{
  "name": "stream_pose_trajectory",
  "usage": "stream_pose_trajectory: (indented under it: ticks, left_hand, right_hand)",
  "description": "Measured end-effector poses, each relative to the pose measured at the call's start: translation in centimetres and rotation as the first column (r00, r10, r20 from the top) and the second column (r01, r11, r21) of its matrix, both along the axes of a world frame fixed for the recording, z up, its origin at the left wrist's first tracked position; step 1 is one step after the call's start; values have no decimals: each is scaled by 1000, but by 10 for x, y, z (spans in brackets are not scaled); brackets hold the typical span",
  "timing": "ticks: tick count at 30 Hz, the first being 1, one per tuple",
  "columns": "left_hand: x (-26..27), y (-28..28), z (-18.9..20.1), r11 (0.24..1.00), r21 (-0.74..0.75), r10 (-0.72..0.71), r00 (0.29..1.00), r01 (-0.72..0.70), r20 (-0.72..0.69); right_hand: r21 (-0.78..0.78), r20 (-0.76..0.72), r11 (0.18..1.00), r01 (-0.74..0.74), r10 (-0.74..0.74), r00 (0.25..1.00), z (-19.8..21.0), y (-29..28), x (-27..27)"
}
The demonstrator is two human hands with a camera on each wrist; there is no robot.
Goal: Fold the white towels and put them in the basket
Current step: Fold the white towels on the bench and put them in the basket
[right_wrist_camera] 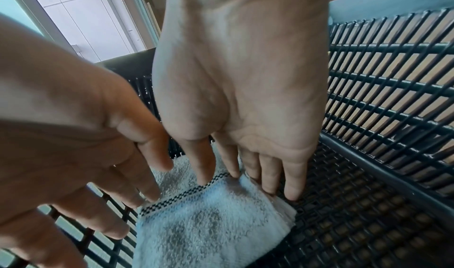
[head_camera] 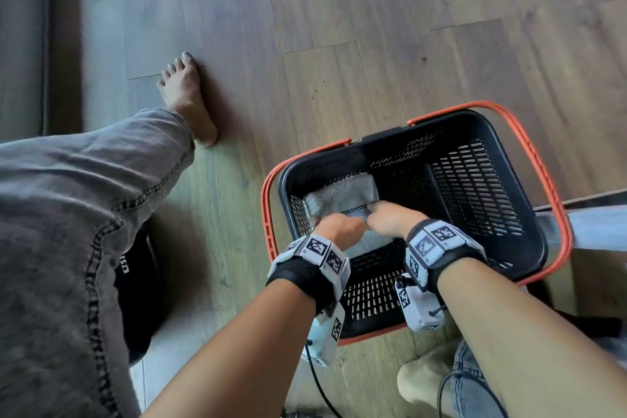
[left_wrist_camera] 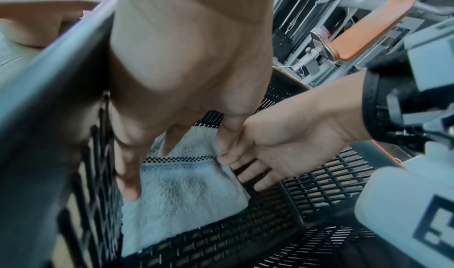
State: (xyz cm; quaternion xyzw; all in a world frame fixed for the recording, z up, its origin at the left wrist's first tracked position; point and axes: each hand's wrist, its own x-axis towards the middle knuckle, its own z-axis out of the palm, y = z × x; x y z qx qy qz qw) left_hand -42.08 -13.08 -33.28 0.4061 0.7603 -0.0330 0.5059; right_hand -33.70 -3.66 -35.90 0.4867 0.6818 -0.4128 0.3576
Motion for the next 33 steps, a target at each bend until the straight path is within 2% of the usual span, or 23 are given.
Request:
stream_pose_trajectory:
  ticks: [1,2,3,4,5,8,11,16,22,24,28,33]
  left_hand:
    - [2,-2,-4,998,33,41,996,-44,84]
    - [2,2,-2,957,-41,291,947,-288,135]
    - [0,0,-3,906,-15,420,895,-423,151]
    - [-1,0,2,898,-24,438,891,-438,122]
    - [0,0,4,923,-19,385,920,-384,76]
    - [2,0,19,935,0,353,932,-354,86]
    - [6,1,37,956,42,286,954,-291,94]
    - [11,1,112,957,136,256,967,-256,15]
    - [21,-17,214,939,274,231,971,-208,-55]
    - [27,-27,246,925,325,241,965,-197,-102]
    - [43,-46,299,860,469,275,957,-201,-94]
    - [64,-63,339,758,628,308,945,-176,-107]
  right_hand:
    - [-8,3,1000,-12,12,1000,-1,0,0]
    - [-14,-7,1000,-15,15,1000,0,1,1]
    - [-13,-27,1000,4,-4,1000,0,1,1]
    - [-6,-57,999,44,-45,997,0,2,2]
    - [12,-84,996,94,-92,992,1,2,2]
    - [87,-172,978,192,-175,969,18,7,1]
    - [146,-309,954,262,-207,928,57,12,-3]
    - [193,-520,888,417,-268,811,152,11,6]
    - [168,-658,833,527,-303,689,245,-20,46]
    - [183,-693,813,554,-293,659,274,-36,65]
    - [198,-745,775,600,-279,606,317,-63,101]
    - [218,-808,710,669,-253,532,349,-87,132]
